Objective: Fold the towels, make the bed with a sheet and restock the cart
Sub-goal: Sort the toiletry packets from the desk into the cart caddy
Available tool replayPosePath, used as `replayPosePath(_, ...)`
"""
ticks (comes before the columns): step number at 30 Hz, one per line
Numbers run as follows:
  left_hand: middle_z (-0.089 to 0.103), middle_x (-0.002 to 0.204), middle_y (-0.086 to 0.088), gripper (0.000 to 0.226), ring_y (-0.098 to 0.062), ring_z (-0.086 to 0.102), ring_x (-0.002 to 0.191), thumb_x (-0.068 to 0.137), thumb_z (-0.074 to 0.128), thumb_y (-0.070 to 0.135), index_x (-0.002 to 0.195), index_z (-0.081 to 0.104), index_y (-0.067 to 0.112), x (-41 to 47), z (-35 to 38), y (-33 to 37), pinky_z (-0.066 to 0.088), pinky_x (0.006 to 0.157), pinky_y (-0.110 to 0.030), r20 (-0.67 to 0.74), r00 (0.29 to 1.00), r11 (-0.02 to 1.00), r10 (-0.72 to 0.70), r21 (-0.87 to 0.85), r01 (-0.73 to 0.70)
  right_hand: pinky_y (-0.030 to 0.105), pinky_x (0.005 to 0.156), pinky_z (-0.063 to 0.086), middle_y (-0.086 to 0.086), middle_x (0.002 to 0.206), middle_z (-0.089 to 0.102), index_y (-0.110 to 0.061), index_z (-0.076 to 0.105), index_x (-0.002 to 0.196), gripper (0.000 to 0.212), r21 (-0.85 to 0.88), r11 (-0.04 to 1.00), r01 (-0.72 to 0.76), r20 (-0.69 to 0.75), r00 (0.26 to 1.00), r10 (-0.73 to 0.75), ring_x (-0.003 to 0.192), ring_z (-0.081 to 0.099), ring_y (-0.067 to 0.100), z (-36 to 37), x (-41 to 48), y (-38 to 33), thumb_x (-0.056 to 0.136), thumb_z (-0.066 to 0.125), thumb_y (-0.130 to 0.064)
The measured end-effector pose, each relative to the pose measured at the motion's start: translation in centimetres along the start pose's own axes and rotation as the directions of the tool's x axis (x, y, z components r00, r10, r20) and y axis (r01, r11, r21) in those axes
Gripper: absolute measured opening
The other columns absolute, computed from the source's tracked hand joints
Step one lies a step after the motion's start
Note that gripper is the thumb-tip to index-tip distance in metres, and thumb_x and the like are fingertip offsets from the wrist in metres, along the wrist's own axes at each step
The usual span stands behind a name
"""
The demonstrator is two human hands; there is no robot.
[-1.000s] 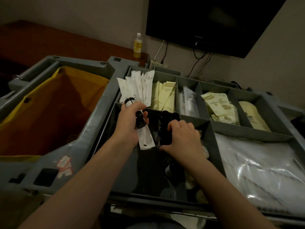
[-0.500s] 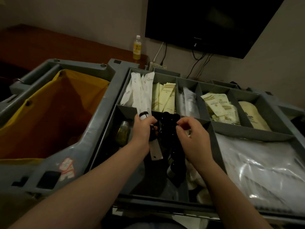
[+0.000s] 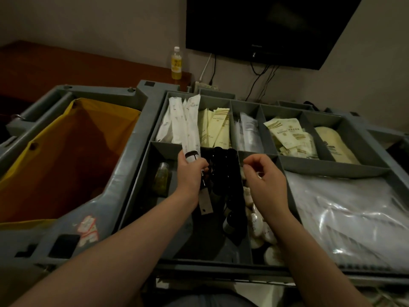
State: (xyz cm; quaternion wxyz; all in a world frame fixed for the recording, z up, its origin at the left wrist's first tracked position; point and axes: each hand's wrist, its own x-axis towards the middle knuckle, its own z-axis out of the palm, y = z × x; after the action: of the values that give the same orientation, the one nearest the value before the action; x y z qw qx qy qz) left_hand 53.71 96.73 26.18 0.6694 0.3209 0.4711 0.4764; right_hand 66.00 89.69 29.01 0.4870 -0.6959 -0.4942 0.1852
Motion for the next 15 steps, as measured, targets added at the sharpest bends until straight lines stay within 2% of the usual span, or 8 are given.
replayPosePath(2, 0.053, 0.101, -0.009, 0.061, -0.018, 0.055, 0.082, 0.085, 0.051, -0.004, 0.139, 0.033, 0.019, 0.0, -0.1, -0.4, 0.052, 0.067, -0.031, -0.016, 0.996, 0.995, 0.084, 0.064, -0.083, 0.010, 0.064, 0.042, -0.011, 0.082, 0.061, -0.036, 0.055, 0.081, 0.027, 0.008, 1.000, -0.011, 0.004, 1.000, 0.011, 0.074, 0.055, -0.003, 0.0, -0.2, 0.0, 0.089, 0.057, -0.011)
replayPosePath(4, 0.053, 0.110, -0.011, 0.067, -0.015, 0.055, 0.085, 0.086, 0.052, -0.004, 0.144, 0.027, 0.019, 0.0, 0.0, -0.8, 0.051, 0.067, -0.025, -0.026, 0.991, 0.986, 0.131, 0.107, -0.127, 0.008, 0.061, 0.042, -0.010, 0.082, 0.061, -0.034, 0.056, 0.082, 0.025, 0.013, 1.000, -0.018, 0.007, 1.000, 0.018, 0.073, 0.056, -0.001, 0.2, -0.4, 0.1, 0.090, 0.057, -0.011)
replayPosePath(6, 0.053, 0.113, -0.013, 0.071, -0.013, 0.055, 0.087, 0.086, 0.052, -0.005, 0.146, 0.023, 0.019, 0.2, 0.1, -1.1, 0.050, 0.068, -0.023, -0.018, 0.992, 0.986, 0.124, 0.115, -0.121, 0.009, 0.060, 0.042, -0.009, 0.082, 0.061, -0.030, 0.058, 0.084, 0.020, 0.016, 1.000, -0.025, 0.009, 1.000, 0.024, 0.073, 0.056, 0.002, 0.3, -0.6, 0.2, 0.090, 0.057, -0.011)
replayPosePath(11, 0.052, 0.124, -0.013, 0.072, -0.024, 0.056, 0.109, 0.084, 0.054, -0.005, 0.145, 0.024, 0.019, 1.2, -0.1, -1.9, 0.052, 0.083, -0.034, 0.019, 0.998, 0.991, 0.061, 0.116, -0.063, 0.006, 0.058, 0.043, -0.008, 0.081, 0.061, -0.022, 0.060, 0.088, 0.012, 0.022, 0.998, -0.052, 0.018, 0.998, 0.052, 0.069, 0.055, -0.003, 0.3, -0.9, 0.6, 0.091, 0.056, -0.012)
replayPosePath(15, 0.051, 0.123, -0.013, 0.070, -0.025, 0.056, 0.109, 0.084, 0.054, -0.005, 0.144, 0.026, 0.019, 1.4, -0.2, -1.9, 0.052, 0.088, -0.039, 0.013, 0.999, 0.992, 0.049, 0.116, -0.050, 0.009, 0.057, 0.044, -0.008, 0.079, 0.061, -0.025, 0.059, 0.086, 0.014, 0.010, 0.999, -0.052, 0.018, 0.998, 0.052, 0.066, 0.055, -0.002, 0.4, -0.9, 0.7, 0.091, 0.057, -0.012)
